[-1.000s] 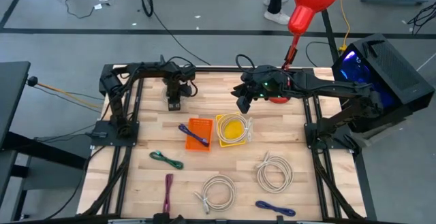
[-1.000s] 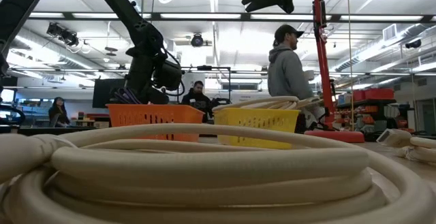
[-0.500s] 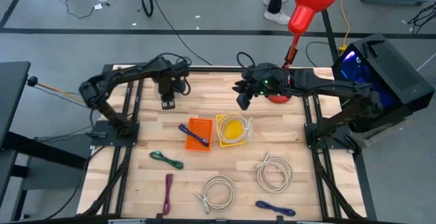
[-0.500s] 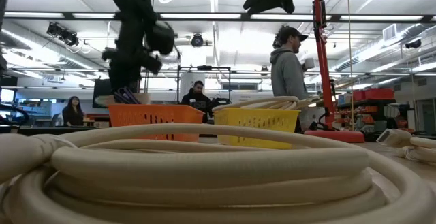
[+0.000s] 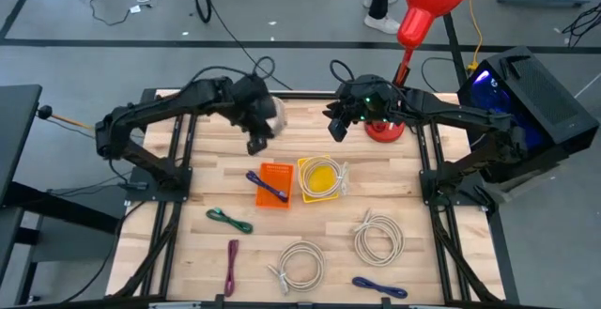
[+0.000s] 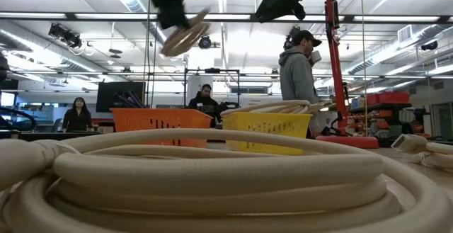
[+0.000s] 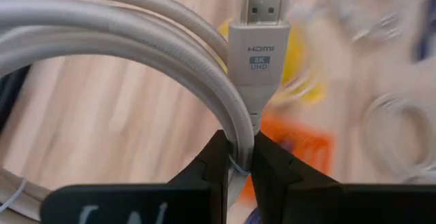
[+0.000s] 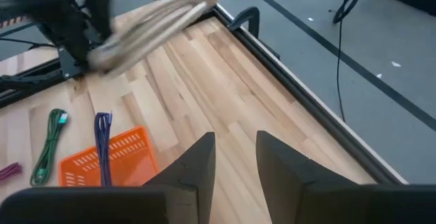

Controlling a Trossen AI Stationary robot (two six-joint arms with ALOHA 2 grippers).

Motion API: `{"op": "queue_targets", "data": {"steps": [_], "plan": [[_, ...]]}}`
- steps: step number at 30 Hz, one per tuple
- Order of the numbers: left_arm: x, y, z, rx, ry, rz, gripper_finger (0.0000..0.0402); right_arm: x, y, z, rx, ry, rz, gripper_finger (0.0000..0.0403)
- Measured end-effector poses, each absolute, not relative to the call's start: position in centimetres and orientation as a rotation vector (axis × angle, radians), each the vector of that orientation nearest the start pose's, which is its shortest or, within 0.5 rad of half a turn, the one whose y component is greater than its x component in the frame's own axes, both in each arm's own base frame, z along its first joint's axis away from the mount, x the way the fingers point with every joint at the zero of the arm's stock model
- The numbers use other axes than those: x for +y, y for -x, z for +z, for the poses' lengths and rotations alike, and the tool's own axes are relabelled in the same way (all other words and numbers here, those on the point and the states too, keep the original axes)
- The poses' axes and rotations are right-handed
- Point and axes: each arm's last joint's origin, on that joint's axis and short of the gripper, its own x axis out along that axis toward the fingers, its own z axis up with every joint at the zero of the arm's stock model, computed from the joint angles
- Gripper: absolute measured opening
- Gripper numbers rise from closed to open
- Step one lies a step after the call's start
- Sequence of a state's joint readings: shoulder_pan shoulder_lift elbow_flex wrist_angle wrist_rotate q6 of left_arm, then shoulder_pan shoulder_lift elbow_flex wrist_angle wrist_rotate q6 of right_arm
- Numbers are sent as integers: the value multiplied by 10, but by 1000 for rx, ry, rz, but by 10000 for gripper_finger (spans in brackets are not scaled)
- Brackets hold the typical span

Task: Pick & Place USB Port
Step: Put the brown HDMI cable into the yellow bin

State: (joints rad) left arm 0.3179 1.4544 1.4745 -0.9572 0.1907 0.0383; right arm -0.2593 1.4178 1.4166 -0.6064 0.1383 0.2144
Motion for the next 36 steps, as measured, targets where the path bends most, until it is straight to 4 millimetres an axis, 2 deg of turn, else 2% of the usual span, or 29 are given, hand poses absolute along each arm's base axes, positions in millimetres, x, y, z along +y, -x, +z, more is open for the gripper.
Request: {"op": "queue_targets", "data": {"steps": [3,6,13,16,20,28,36], "plan": [[69,-294,359,807,190,58,42,-87,-291,370,564,-236,-462,110],[59,-307,351,813,217,38,42,-94,-288,374,524,-238,-483,110],[31,-351,318,826,233,-54,42,-105,-277,387,442,-256,-490,110],[17,-373,303,791,266,-123,42,-108,-275,387,452,-255,-491,110],[4,-391,285,780,285,-163,42,-110,-271,386,476,-243,-496,110],[-4,-416,267,702,346,-212,42,-110,-271,385,493,-229,-489,110],[-1,-427,239,768,364,-193,42,-110,-270,384,503,-229,-467,110]]}}
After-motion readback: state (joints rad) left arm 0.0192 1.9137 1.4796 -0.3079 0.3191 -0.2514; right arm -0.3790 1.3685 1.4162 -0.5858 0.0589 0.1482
